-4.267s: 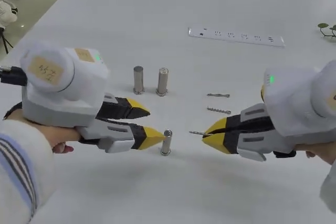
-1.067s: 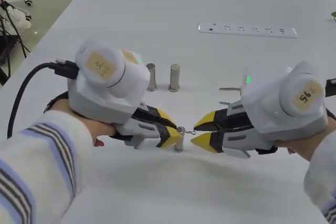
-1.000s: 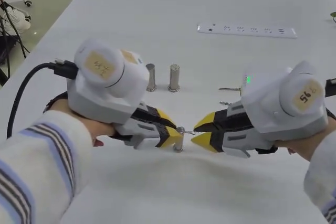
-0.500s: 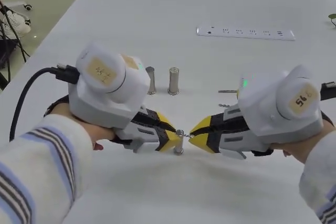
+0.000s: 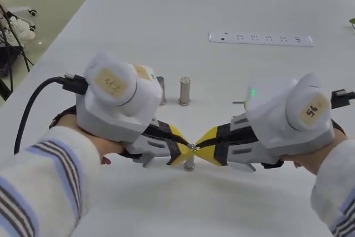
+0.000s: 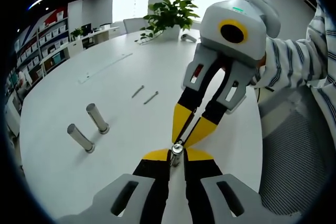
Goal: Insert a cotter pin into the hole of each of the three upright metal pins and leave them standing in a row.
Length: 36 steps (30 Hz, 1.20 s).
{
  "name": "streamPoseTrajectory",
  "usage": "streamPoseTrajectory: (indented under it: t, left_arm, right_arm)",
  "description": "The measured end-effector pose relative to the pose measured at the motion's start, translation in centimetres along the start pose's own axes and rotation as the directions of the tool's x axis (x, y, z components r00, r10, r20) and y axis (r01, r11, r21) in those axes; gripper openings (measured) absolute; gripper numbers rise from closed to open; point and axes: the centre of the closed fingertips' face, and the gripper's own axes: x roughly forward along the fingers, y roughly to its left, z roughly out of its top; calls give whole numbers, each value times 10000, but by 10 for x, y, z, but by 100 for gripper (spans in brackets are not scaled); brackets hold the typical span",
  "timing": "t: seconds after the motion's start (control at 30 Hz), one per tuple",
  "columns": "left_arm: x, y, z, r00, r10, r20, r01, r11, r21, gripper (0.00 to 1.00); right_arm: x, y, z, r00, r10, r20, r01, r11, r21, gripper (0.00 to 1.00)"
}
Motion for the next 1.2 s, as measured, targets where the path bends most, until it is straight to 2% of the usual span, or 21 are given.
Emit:
streamPoseTrajectory:
  t: [0.1, 0.2, 0.37, 0.5, 0.63, 0.73, 0.8, 0.83, 0.93, 0.97, 1.0, 1.03, 1.1, 1.2]
  left_arm:
    - [1, 0, 1, 10000, 17, -44, -17, 10000, 25, 6]
    - [1, -1, 2, 10000, 7, -36, -7, 10000, 11, 6]
    - [0, -2, 1, 10000, 37, -87, -37, 10000, 13, 6]
    - [-6, -2, 4, 9998, 218, -15, -218, 9997, 119, 10]
    - [-13, -4, 9, 9991, 342, 269, -346, 9993, 172, 17]
    - [-20, -7, 9, 9983, 428, 407, -439, 9987, 249, 20]
    - [-24, -7, 8, 9975, 551, 435, -565, 9979, 311, 26]
    - [-26, -7, 8, 9971, 606, 450, -622, 9974, 350, 33]
    - [-29, -10, 7, 9956, 635, 689, -658, 9974, 308, 47]
    - [-30, -12, 8, 9949, 570, 833, -585, 9982, 151, 50]
    - [-29, -17, 8, 9935, 347, 1086, -315, 9990, -310, 52]
    - [-29, -18, 7, 9922, 349, 1197, -293, 9984, -486, 55]
    - [-29, -18, 1, 9907, 448, 1286, -381, 9978, -539, 59]
    - [-27, -18, -6, 9889, 679, 1322, -587, 9957, -721, 72]
  right_arm:
    - [3, 2, -2, 10000, 42, -34, -42, 9999, -93, 4]
    - [4, 5, -3, 10000, 61, -61, -62, 9999, -121, 13]
    - [3, 6, -9, 9997, 23, -239, -26, 9999, -155, 13]
    - [5, 5, -12, 9997, -224, 31, 223, 9991, 374, 15]
    - [10, 8, -14, 9987, -200, 471, 138, 9918, 1271, 13]
    - [15, 8, -19, 9984, -281, 495, 209, 9900, 1398, 13]
    - [19, 8, -23, 9987, -334, 380, 276, 9891, 1445, 13]
    - [21, 9, -24, 9987, -348, 377, 289, 9887, 1472, 13]
    - [24, 9, -23, 9978, -399, 530, 303, 9850, 1701, 13]
    - [26, 9, -23, 9974, -426, 589, 316, 9837, 1772, 13]
    - [27, 9, -22, 9971, -446, 620, 326, 9827, 1821, 13]
    - [28, 9, -22, 9967, -472, 665, 340, 9817, 1872, 12]
    - [29, 9, -21, 9960, -530, 713, 382, 9799, 1956, 12]
    - [31, 8, -20, 9951, -626, 759, 455, 9769, 2089, 11]
